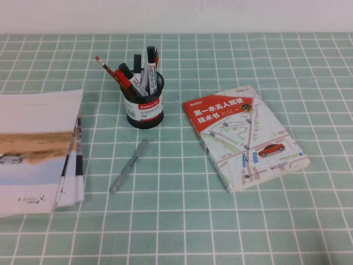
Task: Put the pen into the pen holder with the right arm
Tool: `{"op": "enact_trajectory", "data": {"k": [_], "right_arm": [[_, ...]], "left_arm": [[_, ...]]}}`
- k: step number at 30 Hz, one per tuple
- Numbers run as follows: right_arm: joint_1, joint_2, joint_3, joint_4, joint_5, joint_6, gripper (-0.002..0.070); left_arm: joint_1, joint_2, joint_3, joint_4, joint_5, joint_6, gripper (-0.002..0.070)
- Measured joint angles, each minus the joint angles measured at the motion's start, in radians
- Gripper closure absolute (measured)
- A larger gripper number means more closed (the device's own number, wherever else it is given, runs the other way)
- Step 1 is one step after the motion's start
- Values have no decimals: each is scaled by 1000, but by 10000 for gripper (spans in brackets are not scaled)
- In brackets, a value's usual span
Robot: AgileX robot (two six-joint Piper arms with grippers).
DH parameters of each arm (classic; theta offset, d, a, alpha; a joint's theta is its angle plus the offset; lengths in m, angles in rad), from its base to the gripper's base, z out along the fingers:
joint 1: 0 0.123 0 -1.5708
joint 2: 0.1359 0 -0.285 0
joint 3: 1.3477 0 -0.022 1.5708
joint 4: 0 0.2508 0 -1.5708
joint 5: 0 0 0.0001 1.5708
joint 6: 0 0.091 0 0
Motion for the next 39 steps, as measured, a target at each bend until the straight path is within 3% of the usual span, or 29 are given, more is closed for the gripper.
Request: {"op": "enact_trajectory", "data": {"k": [17,27,39], "right_arm": [[0,0,0,91,-63,0,696],[0,0,0,495,-260,-1,696],[0,0,1,622,-286,-26,696]], "left_arm": [[0,0,0,0,0,0,679],[0,0,0,0,0,0,679],[0,0,0,0,0,0,679]]}}
